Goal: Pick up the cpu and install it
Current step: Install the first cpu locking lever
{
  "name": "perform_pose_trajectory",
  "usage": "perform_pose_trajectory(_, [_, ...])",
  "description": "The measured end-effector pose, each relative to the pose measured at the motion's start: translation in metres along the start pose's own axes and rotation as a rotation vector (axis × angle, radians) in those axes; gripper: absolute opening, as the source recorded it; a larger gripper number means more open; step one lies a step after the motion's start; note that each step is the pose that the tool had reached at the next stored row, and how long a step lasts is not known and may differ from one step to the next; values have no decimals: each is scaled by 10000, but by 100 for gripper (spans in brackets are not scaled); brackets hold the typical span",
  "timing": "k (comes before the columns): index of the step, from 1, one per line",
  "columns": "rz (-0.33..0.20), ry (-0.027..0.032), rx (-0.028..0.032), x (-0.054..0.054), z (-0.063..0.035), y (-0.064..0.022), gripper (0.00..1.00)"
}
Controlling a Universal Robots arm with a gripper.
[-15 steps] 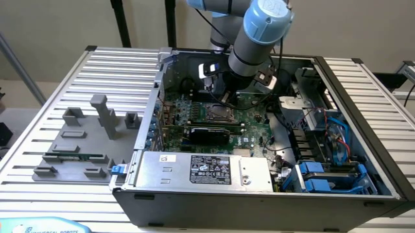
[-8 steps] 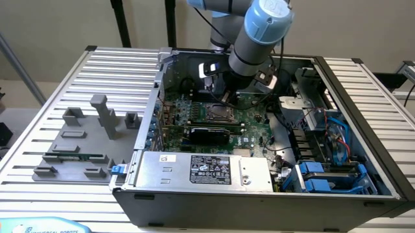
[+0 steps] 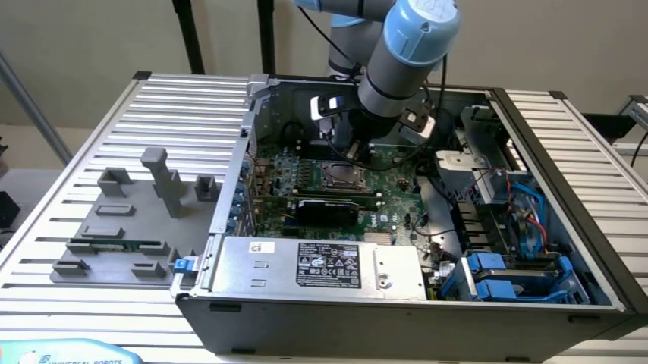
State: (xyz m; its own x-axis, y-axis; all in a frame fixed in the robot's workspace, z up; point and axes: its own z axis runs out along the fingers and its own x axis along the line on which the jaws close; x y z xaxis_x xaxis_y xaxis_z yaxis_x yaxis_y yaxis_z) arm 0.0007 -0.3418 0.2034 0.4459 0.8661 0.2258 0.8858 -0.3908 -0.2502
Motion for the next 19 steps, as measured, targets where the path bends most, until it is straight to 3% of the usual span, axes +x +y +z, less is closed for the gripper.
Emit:
perform_pose_trajectory(13, [0, -3, -1, -117, -110, -1, 11])
perform_pose_trajectory(19, [-2, -36, -47, -152, -163, -31, 11])
